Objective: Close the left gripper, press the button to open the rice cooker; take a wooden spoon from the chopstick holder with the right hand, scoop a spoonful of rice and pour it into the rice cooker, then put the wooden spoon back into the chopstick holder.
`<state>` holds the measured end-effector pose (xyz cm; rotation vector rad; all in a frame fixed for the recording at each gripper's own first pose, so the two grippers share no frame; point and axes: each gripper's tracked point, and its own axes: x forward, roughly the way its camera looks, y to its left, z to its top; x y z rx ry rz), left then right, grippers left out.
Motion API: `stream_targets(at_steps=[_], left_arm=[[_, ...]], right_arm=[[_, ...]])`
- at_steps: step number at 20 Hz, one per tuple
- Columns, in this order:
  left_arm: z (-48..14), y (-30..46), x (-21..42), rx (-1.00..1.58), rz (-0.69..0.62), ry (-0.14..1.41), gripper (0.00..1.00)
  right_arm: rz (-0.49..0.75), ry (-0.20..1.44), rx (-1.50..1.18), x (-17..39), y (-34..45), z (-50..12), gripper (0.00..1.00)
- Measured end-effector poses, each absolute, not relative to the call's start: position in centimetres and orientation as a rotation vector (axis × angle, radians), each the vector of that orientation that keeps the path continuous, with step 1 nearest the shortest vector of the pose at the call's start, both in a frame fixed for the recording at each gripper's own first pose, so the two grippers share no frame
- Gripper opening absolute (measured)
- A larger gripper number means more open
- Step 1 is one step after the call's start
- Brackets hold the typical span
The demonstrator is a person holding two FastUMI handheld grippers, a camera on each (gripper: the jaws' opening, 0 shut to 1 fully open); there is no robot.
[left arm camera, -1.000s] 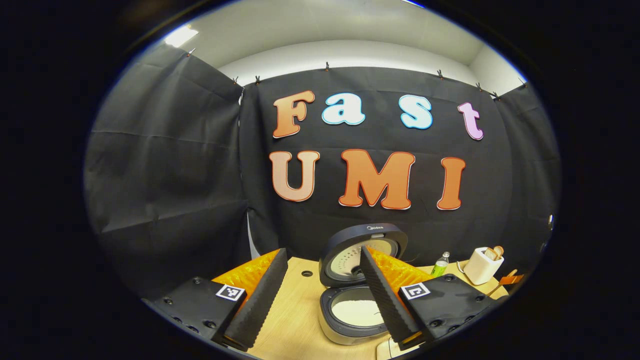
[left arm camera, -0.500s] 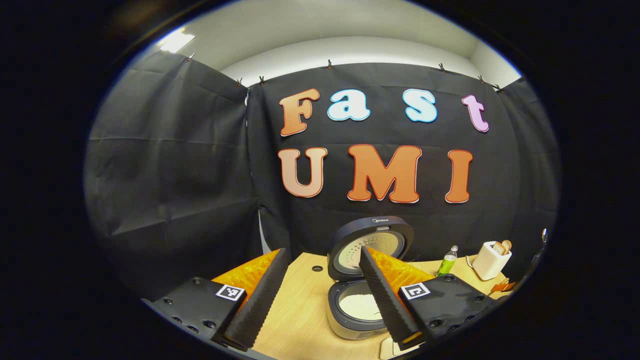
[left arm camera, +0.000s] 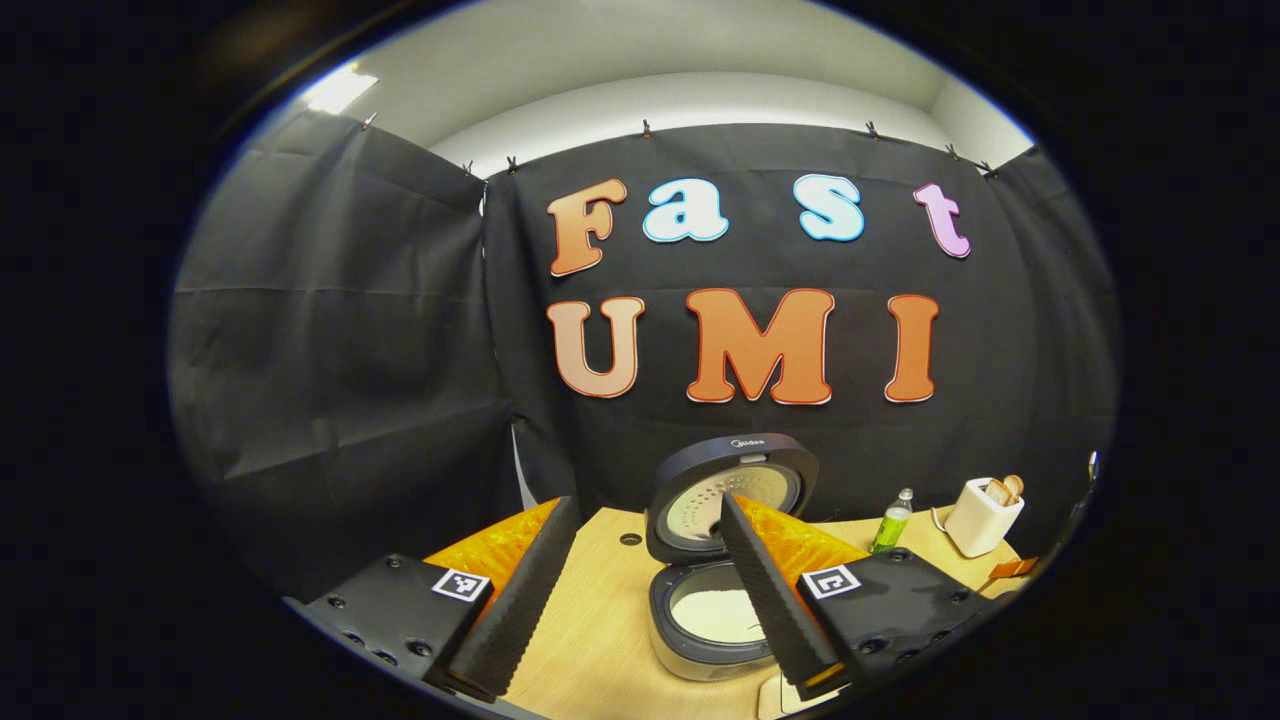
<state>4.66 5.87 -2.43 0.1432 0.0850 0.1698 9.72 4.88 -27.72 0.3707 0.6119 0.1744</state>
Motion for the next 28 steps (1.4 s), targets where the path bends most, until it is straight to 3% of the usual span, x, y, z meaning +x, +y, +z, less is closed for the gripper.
stream_targets(at_steps=[4,5,13,14,20,27,28], left_arm=[[-2.5,4.7,5.5,0.144,0.146,0.081,0.94],[-2.4,4.4,5.8,0.146,0.144,0.080,0.94],[0.9,0.8,13.0,0.127,0.098,0.058,0.94],[1.4,0.4,14.3,0.128,0.091,0.055,1.00],[2.4,-1.4,23.0,0.083,0.041,0.084,0.94],[0.0,0.8,29.8,0.164,0.080,0.135,0.94],[-0.9,1.1,30.5,0.166,0.081,0.149,1.00]], right_arm=[[0.114,0.525,0.281,10.4,2.0,-23.2,0.89],[0.109,0.497,0.264,10.3,1.5,-21.4,0.94],[0.120,0.275,0.118,9.8,0.9,-10.1,0.95],[0.128,0.265,0.112,9.7,1.1,-9.4,0.94],[0.119,0.218,0.081,9.2,0.8,-6.7,0.94],[0.072,0.200,0.120,8.5,-1.0,-5.1,0.94],[0.062,0.196,0.119,8.5,-1.4,-5.0,0.94]])
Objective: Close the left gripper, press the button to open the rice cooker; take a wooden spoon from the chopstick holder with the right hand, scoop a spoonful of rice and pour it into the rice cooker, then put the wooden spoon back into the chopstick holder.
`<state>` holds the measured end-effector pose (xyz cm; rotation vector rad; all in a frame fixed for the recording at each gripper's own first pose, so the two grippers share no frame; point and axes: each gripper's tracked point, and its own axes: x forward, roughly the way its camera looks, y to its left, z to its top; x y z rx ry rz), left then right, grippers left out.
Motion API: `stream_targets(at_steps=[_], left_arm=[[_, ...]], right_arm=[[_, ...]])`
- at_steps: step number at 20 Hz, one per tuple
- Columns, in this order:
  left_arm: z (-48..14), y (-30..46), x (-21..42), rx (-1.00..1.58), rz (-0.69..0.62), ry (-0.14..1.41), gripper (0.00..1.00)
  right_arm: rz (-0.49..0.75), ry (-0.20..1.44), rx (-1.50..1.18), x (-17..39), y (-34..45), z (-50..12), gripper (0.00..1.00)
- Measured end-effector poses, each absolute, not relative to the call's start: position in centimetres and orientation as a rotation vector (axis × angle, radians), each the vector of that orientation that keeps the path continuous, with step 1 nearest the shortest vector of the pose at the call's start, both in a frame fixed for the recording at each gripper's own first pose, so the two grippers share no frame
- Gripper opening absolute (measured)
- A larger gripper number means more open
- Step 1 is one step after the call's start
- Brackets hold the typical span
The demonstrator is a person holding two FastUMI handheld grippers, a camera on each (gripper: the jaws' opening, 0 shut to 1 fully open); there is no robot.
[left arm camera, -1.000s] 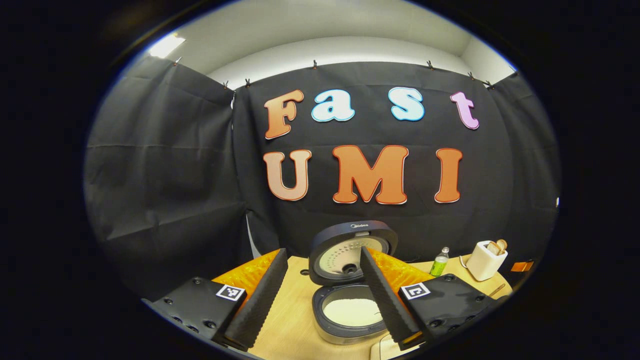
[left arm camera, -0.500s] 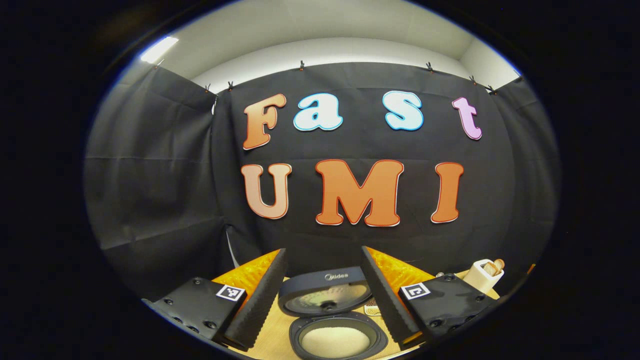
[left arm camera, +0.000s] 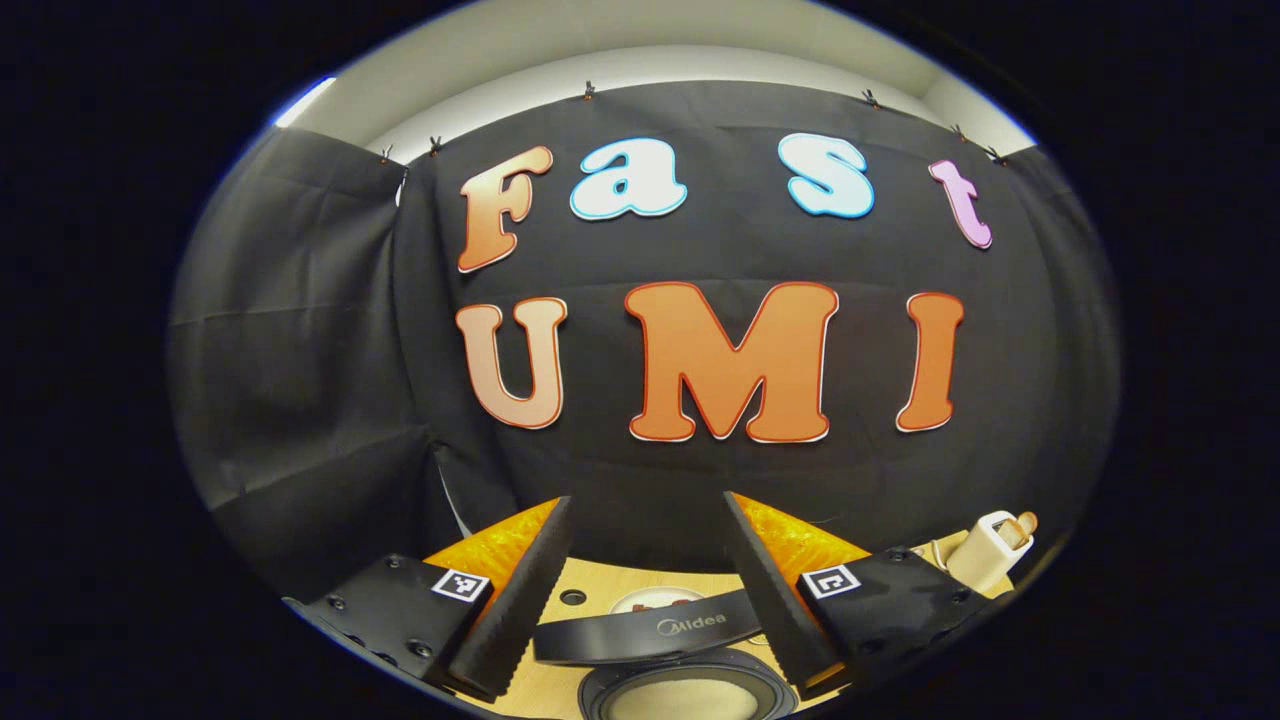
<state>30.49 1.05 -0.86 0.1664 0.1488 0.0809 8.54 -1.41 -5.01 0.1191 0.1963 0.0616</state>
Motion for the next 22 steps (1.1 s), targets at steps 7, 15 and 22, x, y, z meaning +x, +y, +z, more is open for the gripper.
stream_targets(at_steps=[7,15,22], left_arm=[[-6.7,1.2,31.7,0.162,0.086,0.259,0.96],[-8.4,-0.8,28.9,0.113,0.062,0.253,0.94],[-10.6,-2.3,23.8,0.156,0.020,0.293,0.94]], right_arm=[[0.027,0.190,0.108,8.1,-2.1,-4.9,0.94],[0.051,0.172,0.116,7.9,-1.2,-3.9,0.94],[0.103,0.157,0.109,7.6,0.3,-3.0,0.94]])
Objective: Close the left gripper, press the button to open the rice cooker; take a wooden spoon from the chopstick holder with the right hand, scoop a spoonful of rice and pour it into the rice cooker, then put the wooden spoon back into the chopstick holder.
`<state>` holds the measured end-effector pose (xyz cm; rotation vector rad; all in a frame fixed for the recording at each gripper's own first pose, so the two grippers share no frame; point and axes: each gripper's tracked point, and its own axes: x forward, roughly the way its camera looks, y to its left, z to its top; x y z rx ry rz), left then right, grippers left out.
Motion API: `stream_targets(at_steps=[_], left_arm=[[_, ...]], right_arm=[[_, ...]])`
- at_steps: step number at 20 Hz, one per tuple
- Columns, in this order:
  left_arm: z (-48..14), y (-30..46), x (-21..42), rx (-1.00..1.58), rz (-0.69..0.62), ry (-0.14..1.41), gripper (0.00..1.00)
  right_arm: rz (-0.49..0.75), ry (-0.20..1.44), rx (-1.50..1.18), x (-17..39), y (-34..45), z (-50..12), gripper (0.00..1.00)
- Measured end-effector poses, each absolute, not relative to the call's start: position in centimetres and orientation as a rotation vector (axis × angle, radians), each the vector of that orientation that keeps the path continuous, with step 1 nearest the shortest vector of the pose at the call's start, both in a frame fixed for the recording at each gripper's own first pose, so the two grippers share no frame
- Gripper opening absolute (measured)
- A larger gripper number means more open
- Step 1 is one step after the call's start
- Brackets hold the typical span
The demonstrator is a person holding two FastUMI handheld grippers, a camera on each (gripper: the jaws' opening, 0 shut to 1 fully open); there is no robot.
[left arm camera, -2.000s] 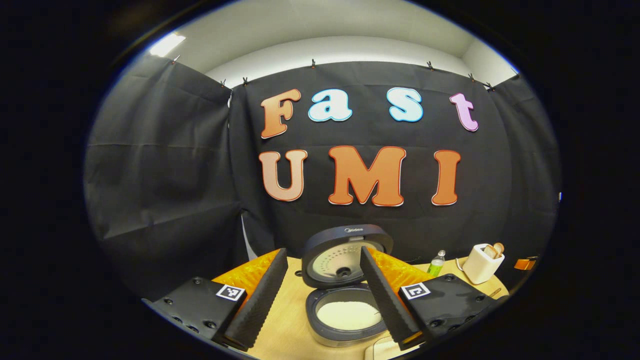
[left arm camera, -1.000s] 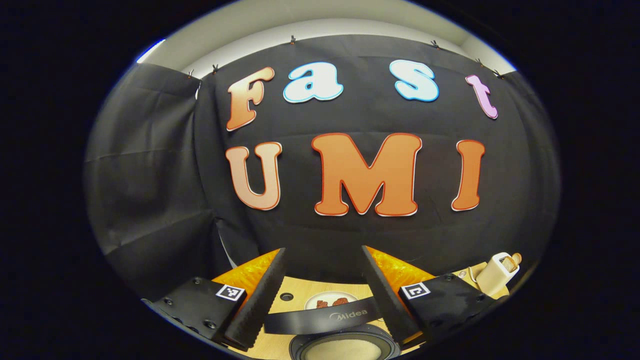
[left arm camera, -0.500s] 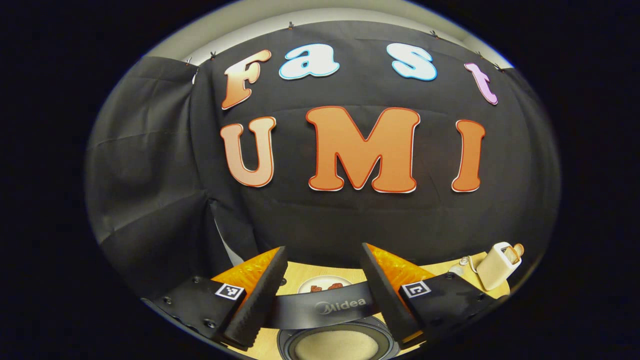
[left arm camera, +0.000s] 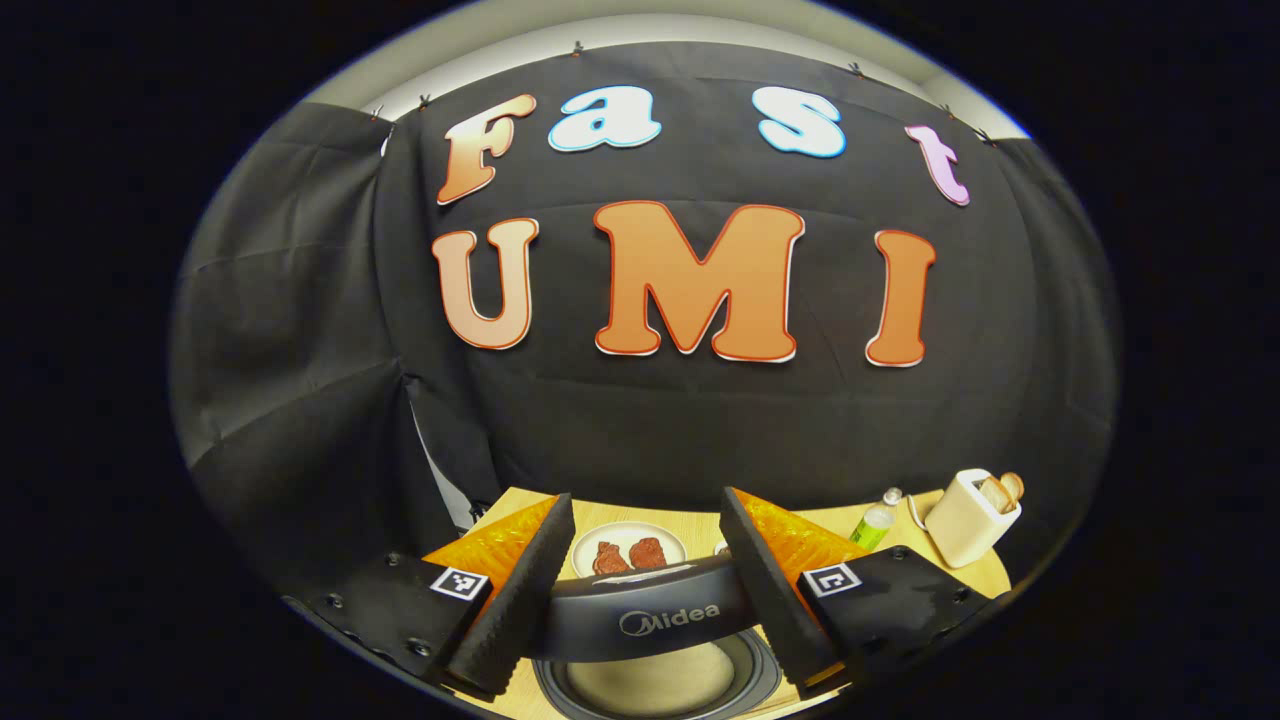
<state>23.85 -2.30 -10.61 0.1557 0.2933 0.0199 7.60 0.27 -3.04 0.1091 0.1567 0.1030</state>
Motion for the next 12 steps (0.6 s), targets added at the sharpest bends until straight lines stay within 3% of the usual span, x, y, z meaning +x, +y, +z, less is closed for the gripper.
stream_targets(at_steps=[5,6,8,10,12], left_arm=[[-14.4,-3.5,19.9,0.162,-0.011,0.343,0.94],[-15.4,-3.7,19.2,0.149,-0.020,0.359,0.98],[-16.9,-3.7,18.2,0.134,-0.023,0.372,0.94],[-18.6,-3.7,17.1,0.110,-0.025,0.390,0.99],[-20.8,-3.3,16.2,0.081,-0.017,0.428,0.94]], right_arm=[[0.137,0.156,0.118,7.2,1.1,-3.2,0.94],[0.145,0.158,0.118,7.1,1.3,-3.2,1.00],[0.159,0.160,0.114,6.8,1.6,-3.3,1.00],[0.168,0.162,0.105,6.6,1.7,-3.5,0.94],[0.177,0.170,0.101,6.5,1.9,-3.7,1.00]])
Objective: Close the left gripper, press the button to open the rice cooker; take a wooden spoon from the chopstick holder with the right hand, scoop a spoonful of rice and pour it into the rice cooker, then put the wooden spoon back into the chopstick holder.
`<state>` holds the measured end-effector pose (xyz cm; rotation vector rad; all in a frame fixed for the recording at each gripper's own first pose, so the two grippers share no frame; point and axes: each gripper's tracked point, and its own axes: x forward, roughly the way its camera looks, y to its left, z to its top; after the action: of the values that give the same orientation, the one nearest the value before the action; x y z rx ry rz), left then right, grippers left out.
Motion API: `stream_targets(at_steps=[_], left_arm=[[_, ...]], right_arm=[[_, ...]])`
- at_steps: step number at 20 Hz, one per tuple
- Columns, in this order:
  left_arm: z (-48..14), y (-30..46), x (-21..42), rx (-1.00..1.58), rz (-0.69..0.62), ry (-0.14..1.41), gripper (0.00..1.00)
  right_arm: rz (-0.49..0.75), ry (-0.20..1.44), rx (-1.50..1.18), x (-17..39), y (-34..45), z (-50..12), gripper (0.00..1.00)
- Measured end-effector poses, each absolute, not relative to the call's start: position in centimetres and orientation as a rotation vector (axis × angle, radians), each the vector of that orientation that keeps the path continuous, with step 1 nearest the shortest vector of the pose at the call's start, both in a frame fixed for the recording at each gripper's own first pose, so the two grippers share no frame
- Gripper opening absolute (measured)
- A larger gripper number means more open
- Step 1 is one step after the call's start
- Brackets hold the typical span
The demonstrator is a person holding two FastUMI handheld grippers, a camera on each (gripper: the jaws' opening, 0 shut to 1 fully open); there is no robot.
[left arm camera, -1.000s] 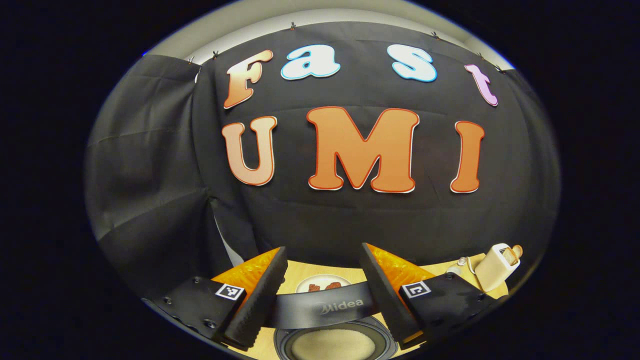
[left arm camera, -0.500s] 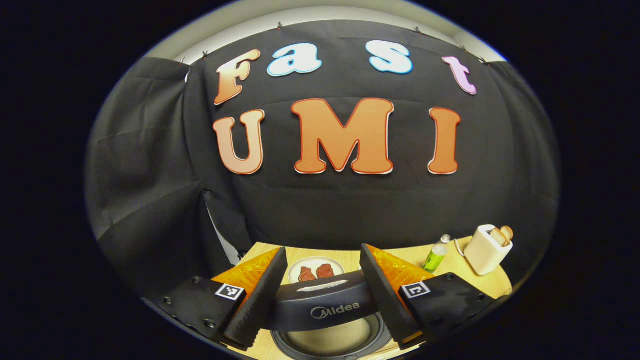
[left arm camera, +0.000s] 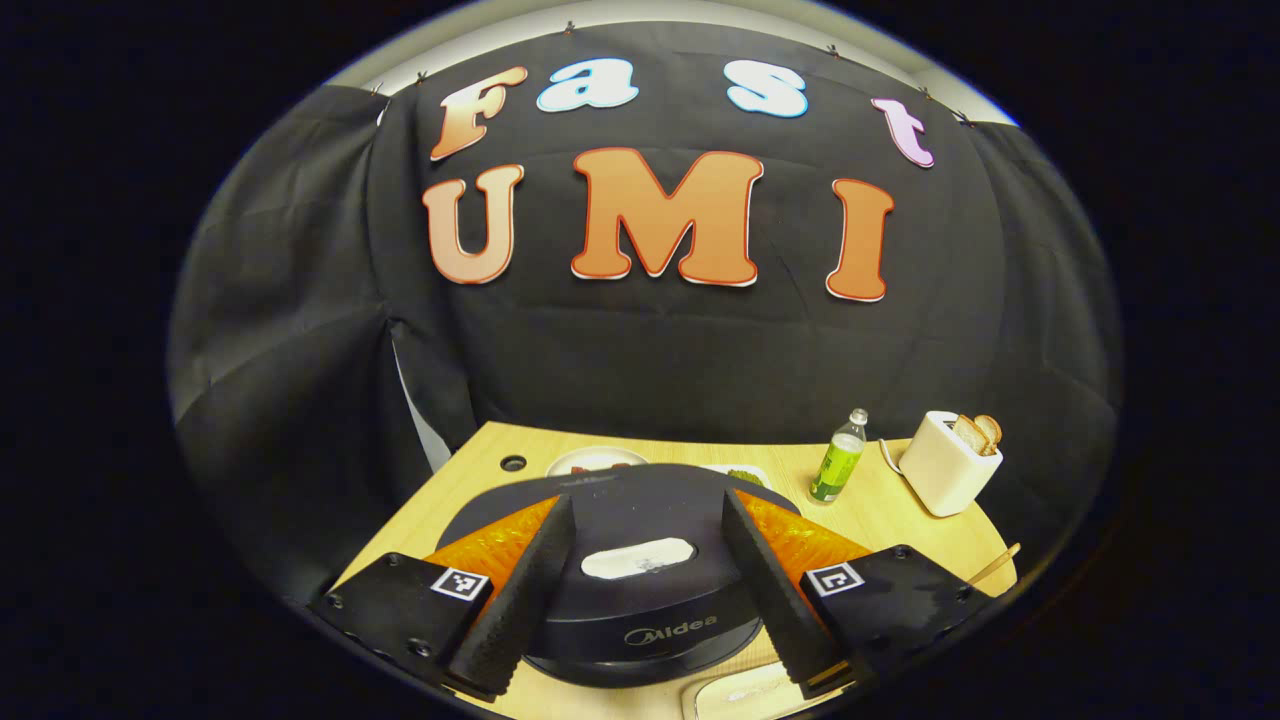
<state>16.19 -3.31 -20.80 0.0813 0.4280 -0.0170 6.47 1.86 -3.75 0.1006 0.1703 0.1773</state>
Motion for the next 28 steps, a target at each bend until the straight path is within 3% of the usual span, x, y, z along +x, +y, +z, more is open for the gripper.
stream_targets(at_steps=[1,2,3,4,5,9,12,13,15,17,27,28], left_arm=[[-21.8,-2.9,15.7,0.075,-0.005,0.443,1.00],[-22.5,-2.8,15.3,0.071,-0.004,0.448,1.00],[-23.0,-2.9,15.2,0.086,-0.010,0.440,0.94],[-23.6,-2.9,14.9,0.108,-0.014,0.440,1.00],[-24.4,-2.9,14.6,0.123,-0.013,0.445,0.94],[-28.0,-2.9,12.5,0.160,0.007,0.529,0.95],[-27.5,-2.9,12.6,0.170,0.021,0.472,1.00],[-27.1,-3.0,12.7,0.170,0.018,0.436,0.95],[-27.6,-2.8,12.7,0.178,0.014,0.433,1.00],[-27.6,-2.8,12.7,0.169,0.014,0.432,0.96],[-27.9,-2.8,12.5,0.203,-0.022,0.432,1.00],[-28.0,-2.9,12.5,0.202,-0.024,0.452,0.95]], right_arm=[[0.182,0.175,0.099,6.4,1.9,-3.8,1.00],[0.186,0.177,0.097,6.3,2.0,-3.9,0.94],[0.190,0.179,0.094,6.2,2.0,-4.0,0.94],[0.193,0.183,0.093,6.2,2.1,-4.1,0.94],[0.196,0.189,0.094,6.2,2.1,-4.3,0.94],[0.209,0.208,0.105,6.0,2.6,-4.8,0.94],[0.208,0.217,0.099,6.0,2.5,-5.2,0.94],[0.210,0.221,0.100,6.0,2.7,-5.3,0.94],[0.214,0.231,0.106,6.0,2.8,-5.7,0.94],[0.216,0.244,0.109,5.9,2.9,-6.1,0.94],[0.181,0.246,0.098,5.6,1.6,-6.8,0.94],[0.176,0.243,0.094,5.6,1.3,-6.7,0.94]])
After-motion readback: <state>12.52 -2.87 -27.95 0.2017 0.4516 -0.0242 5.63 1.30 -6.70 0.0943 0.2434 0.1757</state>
